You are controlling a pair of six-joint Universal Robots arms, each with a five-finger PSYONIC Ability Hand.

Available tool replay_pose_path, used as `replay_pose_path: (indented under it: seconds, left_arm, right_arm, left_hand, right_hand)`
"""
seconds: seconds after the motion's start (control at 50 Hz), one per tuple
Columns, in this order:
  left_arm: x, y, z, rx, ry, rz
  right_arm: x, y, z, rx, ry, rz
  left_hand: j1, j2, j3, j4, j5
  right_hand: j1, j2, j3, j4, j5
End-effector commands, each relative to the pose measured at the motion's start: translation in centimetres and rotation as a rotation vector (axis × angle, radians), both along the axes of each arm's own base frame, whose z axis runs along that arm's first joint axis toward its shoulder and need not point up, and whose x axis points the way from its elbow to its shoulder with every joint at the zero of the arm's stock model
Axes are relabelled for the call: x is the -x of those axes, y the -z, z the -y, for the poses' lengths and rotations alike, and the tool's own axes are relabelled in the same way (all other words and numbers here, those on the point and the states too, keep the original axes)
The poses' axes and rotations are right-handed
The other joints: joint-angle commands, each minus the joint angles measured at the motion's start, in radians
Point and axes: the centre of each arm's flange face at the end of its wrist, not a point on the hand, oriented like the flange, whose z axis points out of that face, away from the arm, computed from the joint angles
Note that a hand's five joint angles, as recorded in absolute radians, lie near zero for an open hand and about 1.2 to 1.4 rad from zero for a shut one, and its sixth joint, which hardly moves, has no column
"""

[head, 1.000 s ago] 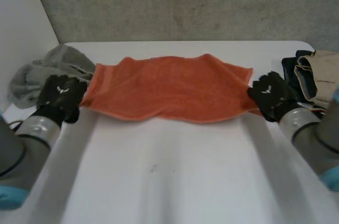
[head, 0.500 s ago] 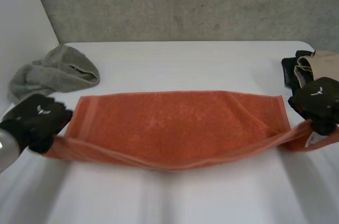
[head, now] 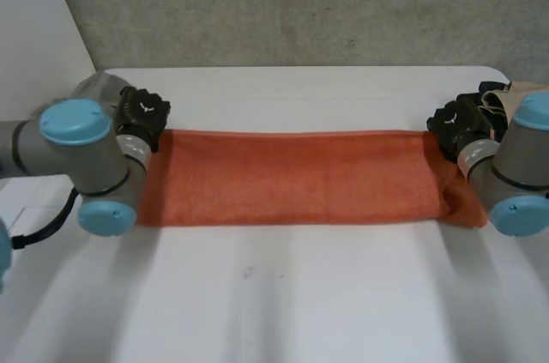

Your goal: Fold the laundry.

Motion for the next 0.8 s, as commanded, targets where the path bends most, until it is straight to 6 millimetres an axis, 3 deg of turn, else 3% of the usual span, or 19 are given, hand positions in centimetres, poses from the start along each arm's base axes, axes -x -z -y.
replay_pose_path:
  seconds: [0.02, 0.1, 0.14, 0.16, 0.18, 0.2, 0.3, 0.44, 0.5, 0.54, 0.62, 0.7, 0.8]
  left_arm:
    - [0.5, 1.5, 0.9, 0.007, 0.009, 0.056]
    - [0.8, 2.0, 0.7, 0.001, 0.02, 0.057]
    - [1.0, 1.9, 0.6, 0.003, 0.025, 0.05]
    - [1.3, 1.7, 0.4, 0.01, 0.031, 0.046]
    - [1.4, 1.5, 0.3, 0.014, 0.034, 0.044]
    - [1.6, 1.4, 0.2, 0.019, 0.037, 0.043]
    - [2.2, -0.6, -0.9, 0.055, 0.051, 0.015]
    - [1.1, -4.1, -4.0, 0.045, 0.058, -0.074]
    - [0.6, -4.6, -5.8, 0.016, 0.063, -0.12]
    - [0.3, -4.9, -6.8, -0.001, 0.067, -0.146]
    - [0.0, -4.4, -8.3, -0.043, 0.074, -0.176]
    - [0.1, -3.5, -9.2, -0.084, 0.105, -0.177]
    - [0.5, -2.7, -9.9, -0.111, 0.127, -0.17]
  right_arm:
    - [-0.1, 1.3, 1.1, 0.004, 0.0, -0.011]
    - [-0.5, 1.5, 1.2, 0.014, -0.013, -0.01]
    - [-0.8, 1.1, 1.3, 0.039, -0.014, -0.004]
    - [-1.2, 0.5, 1.4, 0.073, -0.017, 0.004]
    - [-1.3, 0.2, 1.5, 0.091, -0.015, 0.008]
    - [-1.4, -0.5, 1.5, 0.112, -0.011, 0.019]
    - [-0.6, -6.8, 0.3, 0.194, 0.052, 0.17]
    - [0.5, -10.7, -4.7, 0.051, 0.071, 0.362]
    - [2.5, -9.8, -6.4, -0.106, 0.132, 0.399]
    - [4.3, -8.1, -7.2, -0.238, 0.196, 0.417]
    - [5.6, -6.0, -8.4, -0.378, 0.233, 0.452]
    - [5.9, -4.5, -8.8, -0.409, 0.212, 0.471]
    - [6.6, -2.1, -7.9, -0.398, 0.232, 0.478]
  left_hand:
    - [0.261, 0.197, 0.203, 0.194, 0.246]
    - [0.261, 0.197, 0.203, 0.194, 0.246]
    - [0.18, 0.116, 0.122, 0.113, 0.165]
    - [-0.521, -0.585, -0.58, -0.588, -0.537]
    - [-0.862, -0.927, -0.921, -0.93, -0.878]
    - [-0.961, -1.025, -1.019, -1.028, -0.976]
    - [-0.961, -1.025, -1.019, -1.028, -0.976]
    - [-0.961, -1.025, -1.019, -1.028, -0.976]
    - [-0.961, -1.025, -1.019, -1.028, -0.976]
    - [-0.961, -1.025, -1.019, -1.028, -0.976]
    - [-0.961, -1.025, -1.019, -1.028, -0.976]
    - [-0.961, -1.025, -1.019, -1.028, -0.976]
    - [-0.961, -1.025, -1.019, -1.028, -0.976]
  right_hand:
    - [0.41, 0.227, 0.211, 0.205, 0.233]
    - [0.41, 0.227, 0.211, 0.205, 0.233]
    - [-0.225, -0.408, -0.424, -0.43, -0.402]
    - [-0.812, -0.995, -1.011, -1.017, -0.988]
    - [-0.812, -0.995, -1.011, -1.017, -0.988]
    - [-0.812, -0.995, -1.011, -1.017, -0.988]
    - [-0.812, -0.995, -1.011, -1.017, -0.988]
    - [-0.812, -0.995, -1.011, -1.017, -0.988]
    - [-0.812, -0.995, -1.011, -1.017, -0.988]
    - [-0.812, -0.995, -1.011, -1.017, -0.988]
    - [-0.714, -0.897, -0.913, -0.919, -0.89]
    - [-0.555, -0.738, -0.754, -0.76, -0.732]
    - [-0.526, -0.709, -0.724, -0.731, -0.702]
